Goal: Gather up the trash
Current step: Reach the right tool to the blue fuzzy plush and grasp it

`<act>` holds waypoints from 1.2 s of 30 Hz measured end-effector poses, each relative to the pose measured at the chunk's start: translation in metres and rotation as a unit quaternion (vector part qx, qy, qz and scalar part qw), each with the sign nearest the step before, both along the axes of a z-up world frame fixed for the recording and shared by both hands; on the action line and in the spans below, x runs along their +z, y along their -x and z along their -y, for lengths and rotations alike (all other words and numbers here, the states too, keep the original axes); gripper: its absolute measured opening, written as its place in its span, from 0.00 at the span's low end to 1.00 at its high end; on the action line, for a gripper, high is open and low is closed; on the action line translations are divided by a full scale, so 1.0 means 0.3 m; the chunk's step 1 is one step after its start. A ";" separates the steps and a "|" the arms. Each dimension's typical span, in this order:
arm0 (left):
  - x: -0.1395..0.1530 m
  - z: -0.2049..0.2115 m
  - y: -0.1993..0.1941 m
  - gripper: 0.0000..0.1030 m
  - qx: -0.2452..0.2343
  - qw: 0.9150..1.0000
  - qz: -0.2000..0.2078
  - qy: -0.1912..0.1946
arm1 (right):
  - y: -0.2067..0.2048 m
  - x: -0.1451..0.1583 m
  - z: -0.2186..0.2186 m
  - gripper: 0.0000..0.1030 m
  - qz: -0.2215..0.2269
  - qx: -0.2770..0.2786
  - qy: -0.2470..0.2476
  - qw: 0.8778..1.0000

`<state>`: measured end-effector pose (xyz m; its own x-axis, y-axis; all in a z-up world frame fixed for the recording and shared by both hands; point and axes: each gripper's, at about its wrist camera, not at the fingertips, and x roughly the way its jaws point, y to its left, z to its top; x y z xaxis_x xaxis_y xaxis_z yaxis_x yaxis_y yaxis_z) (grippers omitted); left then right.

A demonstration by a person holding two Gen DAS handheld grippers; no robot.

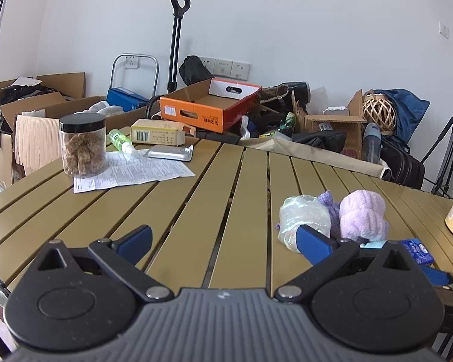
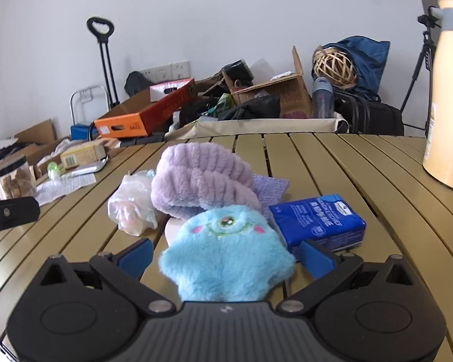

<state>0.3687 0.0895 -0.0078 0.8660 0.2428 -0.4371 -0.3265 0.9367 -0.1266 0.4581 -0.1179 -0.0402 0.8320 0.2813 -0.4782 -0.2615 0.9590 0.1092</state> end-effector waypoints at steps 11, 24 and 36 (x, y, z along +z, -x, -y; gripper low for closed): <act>-0.003 0.021 -0.008 1.00 -0.007 1.000 -0.001 -0.003 | -0.014 -0.012 -0.036 0.89 -0.021 0.016 0.034 0.999; -0.004 0.007 -0.014 1.00 -0.006 1.000 -0.003 0.007 | 0.024 0.013 0.010 0.80 0.004 0.019 0.003 1.000; 0.024 0.043 -0.063 1.00 -0.018 1.000 0.001 0.014 | 0.110 0.101 0.122 0.79 0.058 -0.014 -0.007 0.998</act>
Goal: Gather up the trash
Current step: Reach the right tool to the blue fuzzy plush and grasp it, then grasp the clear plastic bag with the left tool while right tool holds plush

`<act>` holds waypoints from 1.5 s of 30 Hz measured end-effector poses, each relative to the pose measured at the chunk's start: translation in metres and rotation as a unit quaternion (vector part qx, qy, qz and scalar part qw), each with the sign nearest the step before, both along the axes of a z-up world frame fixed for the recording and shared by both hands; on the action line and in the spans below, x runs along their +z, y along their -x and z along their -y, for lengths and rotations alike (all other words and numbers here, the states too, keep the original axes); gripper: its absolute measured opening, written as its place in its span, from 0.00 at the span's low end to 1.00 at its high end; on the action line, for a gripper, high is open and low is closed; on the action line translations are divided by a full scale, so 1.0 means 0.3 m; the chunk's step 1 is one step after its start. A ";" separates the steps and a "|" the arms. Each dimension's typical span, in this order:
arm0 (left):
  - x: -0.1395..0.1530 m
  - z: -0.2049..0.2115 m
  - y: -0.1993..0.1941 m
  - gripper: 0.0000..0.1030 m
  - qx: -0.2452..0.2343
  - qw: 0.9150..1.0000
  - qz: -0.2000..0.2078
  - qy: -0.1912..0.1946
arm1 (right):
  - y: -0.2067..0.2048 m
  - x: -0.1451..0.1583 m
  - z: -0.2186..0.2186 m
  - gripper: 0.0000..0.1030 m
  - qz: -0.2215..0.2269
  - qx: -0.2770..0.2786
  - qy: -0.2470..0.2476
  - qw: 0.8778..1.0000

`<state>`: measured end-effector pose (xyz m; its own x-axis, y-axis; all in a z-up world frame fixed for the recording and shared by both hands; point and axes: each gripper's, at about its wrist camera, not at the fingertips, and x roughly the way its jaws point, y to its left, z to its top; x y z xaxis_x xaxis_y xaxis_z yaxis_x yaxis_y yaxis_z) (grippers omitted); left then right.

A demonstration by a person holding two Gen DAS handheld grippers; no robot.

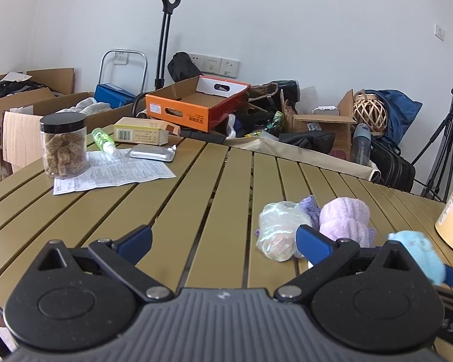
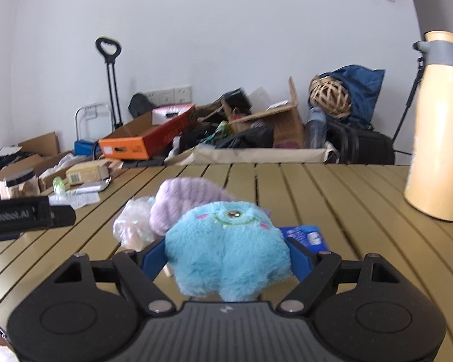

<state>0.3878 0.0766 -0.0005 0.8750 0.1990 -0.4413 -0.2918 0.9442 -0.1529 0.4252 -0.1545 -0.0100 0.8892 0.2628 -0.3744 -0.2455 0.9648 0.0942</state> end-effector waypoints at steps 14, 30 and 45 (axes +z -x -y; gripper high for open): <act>-0.001 0.033 -0.173 1.00 0.005 1.000 -0.010 0.018 | 0.028 0.012 0.282 0.79 0.004 -0.099 -0.028 0.995; -0.105 0.015 -0.348 1.00 -0.022 0.995 -0.065 0.070 | -0.004 -0.028 0.347 0.79 -0.009 -0.136 -0.028 0.990; -0.132 0.012 -0.362 0.53 -0.046 0.992 -0.079 0.091 | -0.010 -0.027 0.353 0.79 -0.012 -0.140 -0.036 0.989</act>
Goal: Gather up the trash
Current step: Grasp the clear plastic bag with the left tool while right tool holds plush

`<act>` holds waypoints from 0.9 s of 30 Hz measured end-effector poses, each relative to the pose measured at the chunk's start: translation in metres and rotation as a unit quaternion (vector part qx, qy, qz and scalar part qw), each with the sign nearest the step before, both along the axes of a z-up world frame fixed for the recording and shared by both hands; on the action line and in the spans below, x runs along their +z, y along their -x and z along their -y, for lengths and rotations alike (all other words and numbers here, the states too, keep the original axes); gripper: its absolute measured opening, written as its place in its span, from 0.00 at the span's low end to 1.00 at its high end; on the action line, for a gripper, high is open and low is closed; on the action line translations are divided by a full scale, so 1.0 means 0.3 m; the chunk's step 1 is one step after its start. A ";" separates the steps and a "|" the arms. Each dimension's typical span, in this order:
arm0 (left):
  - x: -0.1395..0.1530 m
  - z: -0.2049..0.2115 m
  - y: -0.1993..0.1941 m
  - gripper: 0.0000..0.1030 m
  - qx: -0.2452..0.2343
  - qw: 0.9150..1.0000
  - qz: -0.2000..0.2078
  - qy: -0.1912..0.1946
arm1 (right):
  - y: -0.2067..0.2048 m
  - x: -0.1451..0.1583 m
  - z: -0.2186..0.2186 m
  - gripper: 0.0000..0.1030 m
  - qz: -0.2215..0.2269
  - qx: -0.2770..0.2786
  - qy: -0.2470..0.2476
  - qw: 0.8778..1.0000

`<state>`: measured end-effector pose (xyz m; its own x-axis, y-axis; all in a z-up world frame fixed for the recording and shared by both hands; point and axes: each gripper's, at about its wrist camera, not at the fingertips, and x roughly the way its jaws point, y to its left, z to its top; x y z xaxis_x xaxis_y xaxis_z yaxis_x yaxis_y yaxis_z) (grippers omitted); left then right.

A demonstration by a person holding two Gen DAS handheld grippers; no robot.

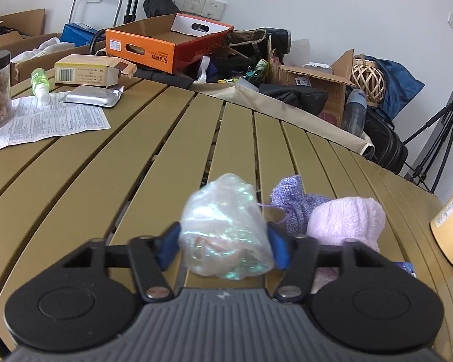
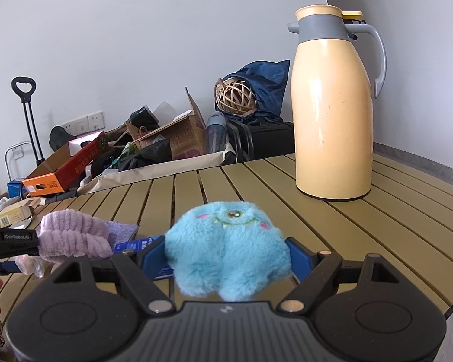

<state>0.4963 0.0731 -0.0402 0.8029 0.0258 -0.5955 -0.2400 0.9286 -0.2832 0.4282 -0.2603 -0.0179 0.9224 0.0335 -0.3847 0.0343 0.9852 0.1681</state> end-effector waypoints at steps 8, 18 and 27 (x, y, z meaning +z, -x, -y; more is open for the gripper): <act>0.021 -0.012 0.021 0.42 0.005 1.000 0.018 -0.015 | -0.001 -0.002 -0.007 0.79 -0.001 0.004 0.001 1.000; 0.074 -0.009 0.087 0.42 0.008 0.999 0.040 -0.029 | 0.007 0.007 -0.025 0.79 0.003 0.014 0.002 1.000; 0.145 0.028 0.188 0.42 -0.009 0.996 0.070 -0.057 | 0.047 0.031 -0.056 0.79 0.015 0.029 0.009 0.999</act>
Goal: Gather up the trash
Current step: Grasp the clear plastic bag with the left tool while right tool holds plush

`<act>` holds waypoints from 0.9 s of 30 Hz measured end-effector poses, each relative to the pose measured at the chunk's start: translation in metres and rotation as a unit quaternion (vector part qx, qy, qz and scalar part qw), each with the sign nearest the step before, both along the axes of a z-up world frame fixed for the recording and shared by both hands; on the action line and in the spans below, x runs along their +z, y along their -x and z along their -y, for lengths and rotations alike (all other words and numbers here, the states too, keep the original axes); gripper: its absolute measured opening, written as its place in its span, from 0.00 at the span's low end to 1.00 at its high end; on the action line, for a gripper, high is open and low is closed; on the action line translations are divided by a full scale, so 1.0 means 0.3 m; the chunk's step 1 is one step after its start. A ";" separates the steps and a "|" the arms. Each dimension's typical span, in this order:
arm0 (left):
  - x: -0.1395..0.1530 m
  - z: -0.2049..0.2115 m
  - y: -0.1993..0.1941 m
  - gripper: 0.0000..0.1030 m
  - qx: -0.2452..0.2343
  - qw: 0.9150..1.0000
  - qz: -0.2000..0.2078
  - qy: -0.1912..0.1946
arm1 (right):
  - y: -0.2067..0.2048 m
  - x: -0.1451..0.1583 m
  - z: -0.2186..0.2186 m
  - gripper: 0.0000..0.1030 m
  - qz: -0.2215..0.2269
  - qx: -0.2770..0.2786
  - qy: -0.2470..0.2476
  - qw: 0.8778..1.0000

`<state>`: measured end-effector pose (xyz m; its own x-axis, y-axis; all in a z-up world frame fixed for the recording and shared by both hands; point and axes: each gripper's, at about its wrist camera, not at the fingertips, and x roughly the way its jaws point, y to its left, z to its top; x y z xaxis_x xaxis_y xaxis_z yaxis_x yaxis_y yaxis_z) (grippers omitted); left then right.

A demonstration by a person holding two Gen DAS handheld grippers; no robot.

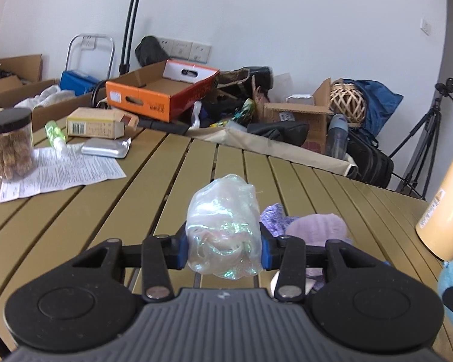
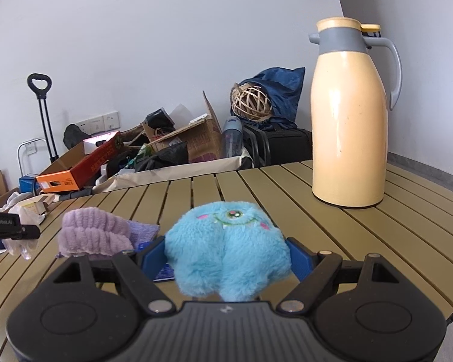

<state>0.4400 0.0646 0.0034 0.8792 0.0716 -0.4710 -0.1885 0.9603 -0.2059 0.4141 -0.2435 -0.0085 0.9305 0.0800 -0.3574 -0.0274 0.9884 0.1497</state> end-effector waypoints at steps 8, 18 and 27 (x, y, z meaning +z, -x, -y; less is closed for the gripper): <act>0.047 0.003 0.105 0.42 -0.009 1.000 0.015 0.001 | 0.070 0.026 -0.044 0.79 0.003 0.021 0.001 1.000; 0.081 0.051 0.290 0.42 -0.036 0.999 0.030 -0.005 | 0.194 0.036 -0.060 0.79 -0.005 0.042 -0.008 0.999; 0.062 0.123 0.460 0.42 -0.068 0.997 0.020 -0.026 | 0.328 0.038 -0.067 0.79 -0.014 0.060 0.001 0.998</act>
